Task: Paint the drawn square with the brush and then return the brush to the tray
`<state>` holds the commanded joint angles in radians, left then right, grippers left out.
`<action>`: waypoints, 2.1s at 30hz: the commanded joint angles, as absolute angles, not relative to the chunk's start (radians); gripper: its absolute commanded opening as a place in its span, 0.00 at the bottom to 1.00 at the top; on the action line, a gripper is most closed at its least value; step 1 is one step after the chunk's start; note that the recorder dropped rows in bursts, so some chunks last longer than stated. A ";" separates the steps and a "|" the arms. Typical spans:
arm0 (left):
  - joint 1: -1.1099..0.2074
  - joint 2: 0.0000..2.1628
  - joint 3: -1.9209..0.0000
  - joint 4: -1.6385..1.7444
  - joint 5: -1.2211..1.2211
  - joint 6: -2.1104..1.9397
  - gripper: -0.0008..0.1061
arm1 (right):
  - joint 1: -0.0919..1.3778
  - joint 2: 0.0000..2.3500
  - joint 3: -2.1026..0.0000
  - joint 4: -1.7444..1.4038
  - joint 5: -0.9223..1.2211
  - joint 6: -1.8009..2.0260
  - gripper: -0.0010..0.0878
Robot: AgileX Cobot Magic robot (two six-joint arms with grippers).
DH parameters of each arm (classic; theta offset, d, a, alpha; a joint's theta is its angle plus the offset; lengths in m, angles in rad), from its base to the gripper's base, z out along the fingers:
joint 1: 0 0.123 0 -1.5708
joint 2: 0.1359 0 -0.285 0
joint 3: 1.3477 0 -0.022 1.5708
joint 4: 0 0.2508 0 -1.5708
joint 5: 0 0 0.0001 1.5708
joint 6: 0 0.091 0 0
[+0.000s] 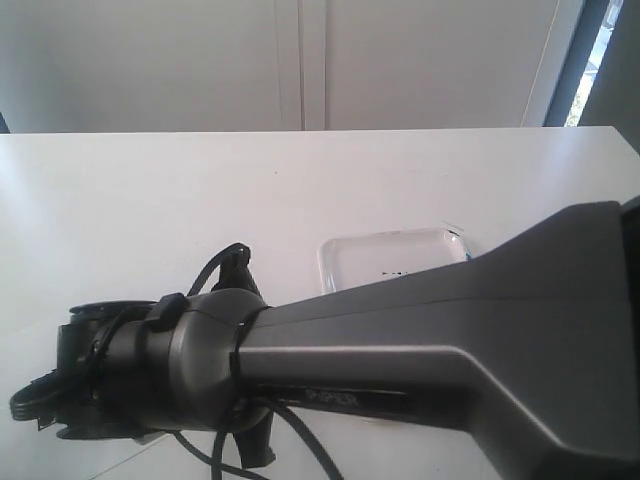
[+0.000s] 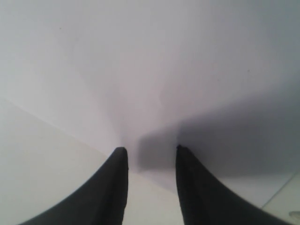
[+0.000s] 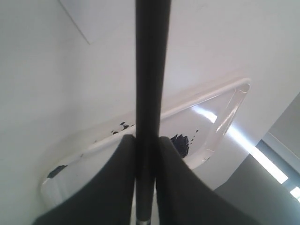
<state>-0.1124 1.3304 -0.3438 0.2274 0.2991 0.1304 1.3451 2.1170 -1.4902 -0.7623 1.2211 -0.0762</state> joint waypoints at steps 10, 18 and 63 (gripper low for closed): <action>-0.112 1.330 -0.344 0.224 0.299 0.130 0.39 | 1.360 2.149 -1.505 -0.757 1.221 -0.104 0.01; -0.112 1.330 -0.344 0.219 0.295 0.130 0.39 | 1.368 2.157 -1.505 -0.764 1.221 -0.104 0.01; -0.112 1.330 -0.344 0.217 0.289 0.130 0.39 | 1.293 2.146 -1.505 -0.786 1.221 -0.063 0.01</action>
